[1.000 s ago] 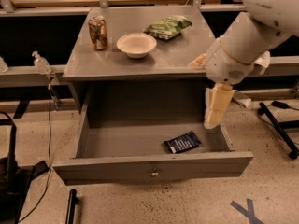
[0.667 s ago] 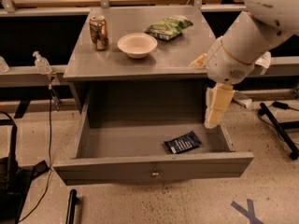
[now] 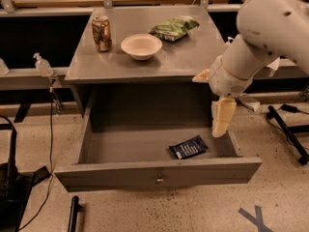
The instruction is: Pick rxbar blueberry from top drawer and place on counter
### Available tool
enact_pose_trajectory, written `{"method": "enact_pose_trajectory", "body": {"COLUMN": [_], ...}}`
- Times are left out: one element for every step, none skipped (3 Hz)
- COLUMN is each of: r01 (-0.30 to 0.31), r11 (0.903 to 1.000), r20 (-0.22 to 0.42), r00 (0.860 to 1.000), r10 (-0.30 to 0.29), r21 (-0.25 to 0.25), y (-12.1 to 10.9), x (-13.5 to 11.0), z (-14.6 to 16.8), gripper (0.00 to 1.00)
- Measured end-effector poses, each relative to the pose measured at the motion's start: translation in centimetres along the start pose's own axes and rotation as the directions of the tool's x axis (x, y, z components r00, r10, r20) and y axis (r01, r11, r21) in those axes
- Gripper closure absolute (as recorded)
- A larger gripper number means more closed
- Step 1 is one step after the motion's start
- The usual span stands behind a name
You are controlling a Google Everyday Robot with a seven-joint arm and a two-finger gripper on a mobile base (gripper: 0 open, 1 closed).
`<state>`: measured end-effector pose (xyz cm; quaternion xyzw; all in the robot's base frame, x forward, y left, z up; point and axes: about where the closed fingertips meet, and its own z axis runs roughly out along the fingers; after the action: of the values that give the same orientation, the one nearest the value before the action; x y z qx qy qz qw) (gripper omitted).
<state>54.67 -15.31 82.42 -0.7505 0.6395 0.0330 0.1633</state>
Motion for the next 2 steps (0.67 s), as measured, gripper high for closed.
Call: {"method": "enact_pose_trajectory", "body": {"r01": [0.071,0.096], "r11": [0.9964,0.9905], "r20": [-0.043,-0.116], "r00": [0.997,0.990], "r10": [-0.069,-0.084], "r21": [0.046,0.098], "y": [-2.7,-3.5], "x": [4.5,6.2], "z": [8.5,10.6], "gripper": [0.00,0.00]}}
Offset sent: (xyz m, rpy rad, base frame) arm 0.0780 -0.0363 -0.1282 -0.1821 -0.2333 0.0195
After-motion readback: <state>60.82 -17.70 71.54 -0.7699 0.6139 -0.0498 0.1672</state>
